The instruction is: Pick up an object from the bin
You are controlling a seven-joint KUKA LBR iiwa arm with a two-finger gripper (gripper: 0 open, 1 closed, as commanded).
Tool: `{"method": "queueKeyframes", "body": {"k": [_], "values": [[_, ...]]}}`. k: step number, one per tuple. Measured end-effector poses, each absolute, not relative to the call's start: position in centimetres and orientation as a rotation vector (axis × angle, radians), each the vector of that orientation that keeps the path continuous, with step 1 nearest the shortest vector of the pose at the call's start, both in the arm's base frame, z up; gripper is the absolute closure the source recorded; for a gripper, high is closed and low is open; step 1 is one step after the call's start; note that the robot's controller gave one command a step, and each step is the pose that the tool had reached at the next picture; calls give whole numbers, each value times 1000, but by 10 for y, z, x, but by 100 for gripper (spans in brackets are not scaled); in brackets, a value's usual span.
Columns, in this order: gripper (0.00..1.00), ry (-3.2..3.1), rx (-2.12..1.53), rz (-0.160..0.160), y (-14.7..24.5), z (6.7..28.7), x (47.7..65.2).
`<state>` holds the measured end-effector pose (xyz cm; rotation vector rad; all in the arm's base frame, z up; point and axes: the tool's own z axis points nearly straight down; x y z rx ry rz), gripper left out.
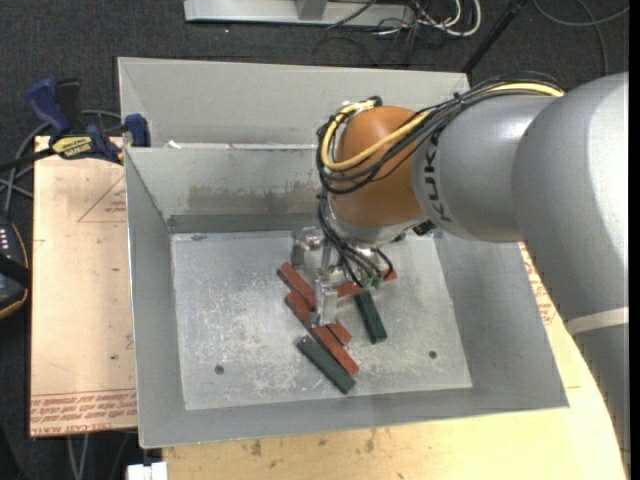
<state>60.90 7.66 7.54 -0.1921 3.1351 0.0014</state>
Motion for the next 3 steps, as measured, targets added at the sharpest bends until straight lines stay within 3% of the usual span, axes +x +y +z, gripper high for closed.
{"method": "queueKeyframes", "body": {"k": [1, 2, 3], "values": [[100, 3130, -191, 2, 77, 80, 610], [0, 3130, -191, 4, 77, 78, 610], [0, 3135, -151, 3, 81, 145, 547]]}}
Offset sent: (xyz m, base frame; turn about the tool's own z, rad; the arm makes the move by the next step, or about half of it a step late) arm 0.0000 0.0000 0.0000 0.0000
